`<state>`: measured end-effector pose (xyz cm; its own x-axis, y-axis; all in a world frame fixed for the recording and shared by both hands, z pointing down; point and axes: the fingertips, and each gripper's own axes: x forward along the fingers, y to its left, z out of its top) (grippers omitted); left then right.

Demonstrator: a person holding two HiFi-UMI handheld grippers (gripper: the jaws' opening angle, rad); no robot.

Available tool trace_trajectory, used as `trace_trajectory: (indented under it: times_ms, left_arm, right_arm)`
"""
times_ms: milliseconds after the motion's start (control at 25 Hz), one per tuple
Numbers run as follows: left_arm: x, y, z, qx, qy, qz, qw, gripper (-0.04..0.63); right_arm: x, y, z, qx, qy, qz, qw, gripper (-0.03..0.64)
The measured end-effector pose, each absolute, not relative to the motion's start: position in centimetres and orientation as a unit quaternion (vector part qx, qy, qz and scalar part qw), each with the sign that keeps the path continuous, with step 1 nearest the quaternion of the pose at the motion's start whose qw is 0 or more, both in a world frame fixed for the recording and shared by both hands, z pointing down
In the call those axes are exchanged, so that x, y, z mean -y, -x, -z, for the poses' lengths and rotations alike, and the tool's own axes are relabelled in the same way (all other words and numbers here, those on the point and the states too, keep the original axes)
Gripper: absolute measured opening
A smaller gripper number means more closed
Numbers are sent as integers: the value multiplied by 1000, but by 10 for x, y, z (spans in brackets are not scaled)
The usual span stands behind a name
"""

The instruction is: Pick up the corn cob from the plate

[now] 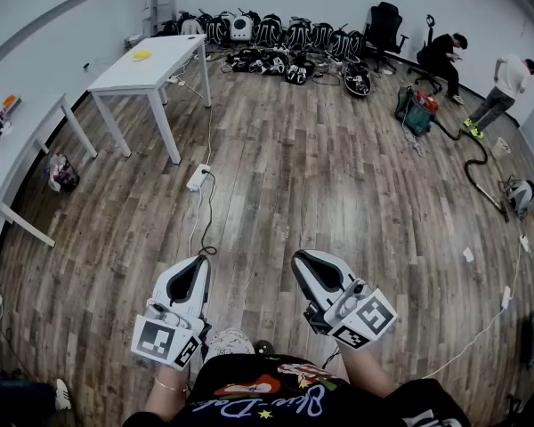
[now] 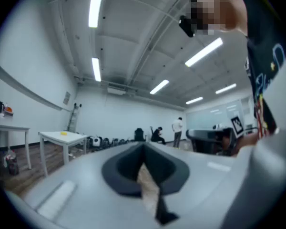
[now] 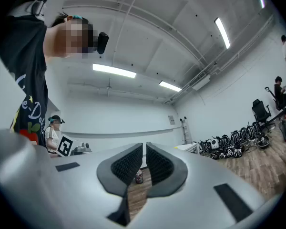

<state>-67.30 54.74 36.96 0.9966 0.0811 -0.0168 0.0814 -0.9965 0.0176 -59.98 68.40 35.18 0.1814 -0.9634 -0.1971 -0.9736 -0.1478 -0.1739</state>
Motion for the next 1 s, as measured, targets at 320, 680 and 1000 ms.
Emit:
trace_trajectory:
  times_ms: [320,680,1000]
  left_arm:
    - [-506,592,-385,-29,-1000,5,9,-12]
    - [-422,424,-373,-34,-998,38,23,-12]
    - [-358,301,-365,-22,-999,35,9,-12]
  right_arm:
    - [-646,526,-353,-660,740,-39,123,15]
    - [-548,373,-329,-683,721,-57,105,15]
    - [-478,248,-326,-690,710,-51,130,15]
